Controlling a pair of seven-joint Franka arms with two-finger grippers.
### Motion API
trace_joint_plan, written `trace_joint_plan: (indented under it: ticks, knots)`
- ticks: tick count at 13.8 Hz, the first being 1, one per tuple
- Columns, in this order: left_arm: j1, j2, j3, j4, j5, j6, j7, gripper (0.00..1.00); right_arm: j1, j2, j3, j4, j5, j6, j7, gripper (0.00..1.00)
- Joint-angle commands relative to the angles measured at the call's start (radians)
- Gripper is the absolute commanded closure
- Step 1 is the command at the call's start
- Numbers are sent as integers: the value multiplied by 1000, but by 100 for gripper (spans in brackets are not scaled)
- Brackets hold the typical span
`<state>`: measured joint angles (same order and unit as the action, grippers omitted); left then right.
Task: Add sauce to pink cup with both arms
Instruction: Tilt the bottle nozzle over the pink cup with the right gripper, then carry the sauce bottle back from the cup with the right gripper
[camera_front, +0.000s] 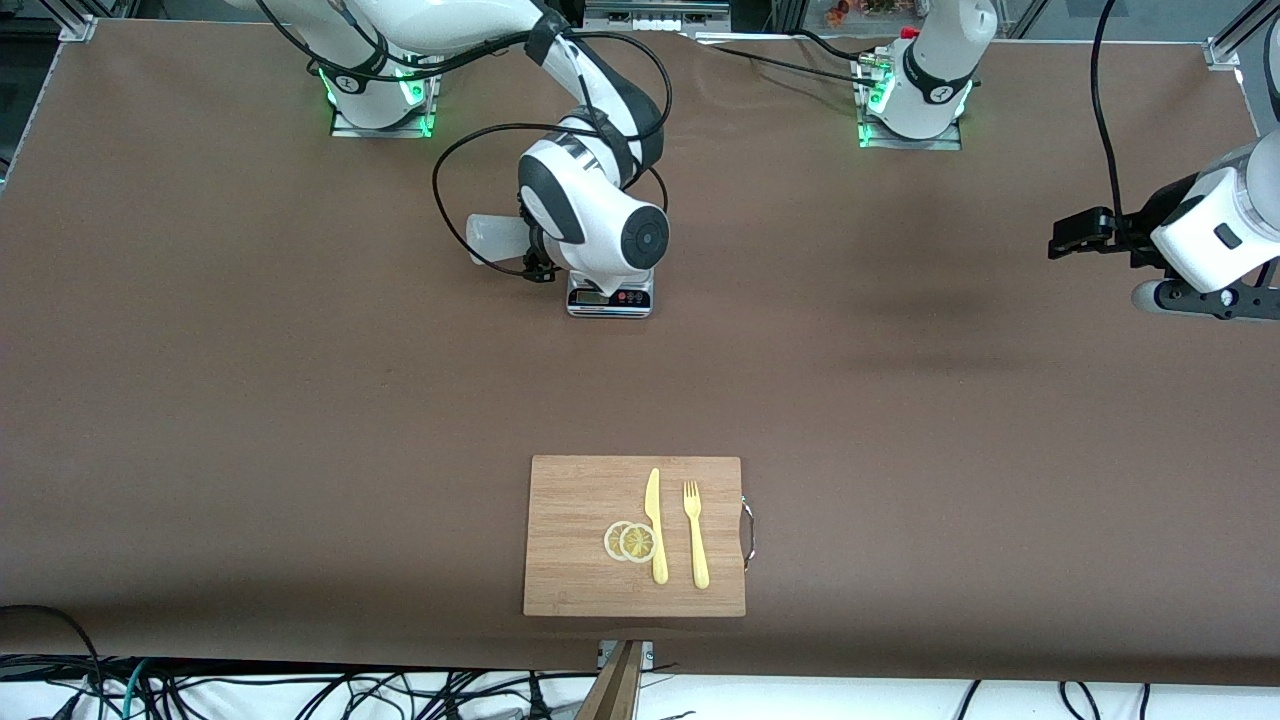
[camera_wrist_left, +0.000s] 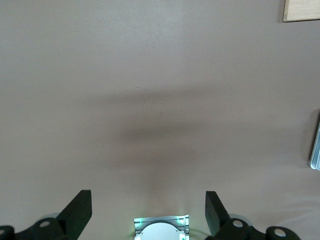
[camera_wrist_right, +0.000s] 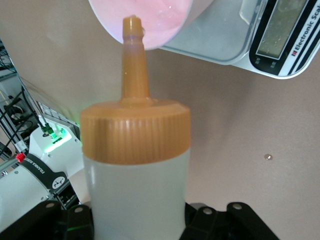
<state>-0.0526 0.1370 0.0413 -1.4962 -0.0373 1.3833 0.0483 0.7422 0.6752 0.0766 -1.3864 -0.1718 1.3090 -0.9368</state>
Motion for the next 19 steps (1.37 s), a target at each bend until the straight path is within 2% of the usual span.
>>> trace_joint_plan:
  ticks: [1, 5, 7, 12, 16, 19]
  knots:
    - [8, 12, -6, 25, 16, -3, 24, 0, 35, -3, -14, 4, -35, -22, 30, 100]
    - [8, 12, -6, 25, 16, -3, 24, 0, 40, -3, -14, 6, -38, -22, 36, 100]
    - [8, 12, -6, 25, 16, -3, 24, 0, 7, -9, -18, 6, -17, -19, 3, 100]
    - [7, 12, -6, 25, 16, -3, 24, 0, -139, -14, -14, 32, 138, 15, -132, 100]
    - [8, 12, -6, 25, 16, -3, 24, 0, -298, -14, -15, 58, 308, 52, -307, 100]
    - [8, 12, -6, 25, 16, -3, 24, 0, -429, -14, -14, 61, 475, 84, -433, 100]
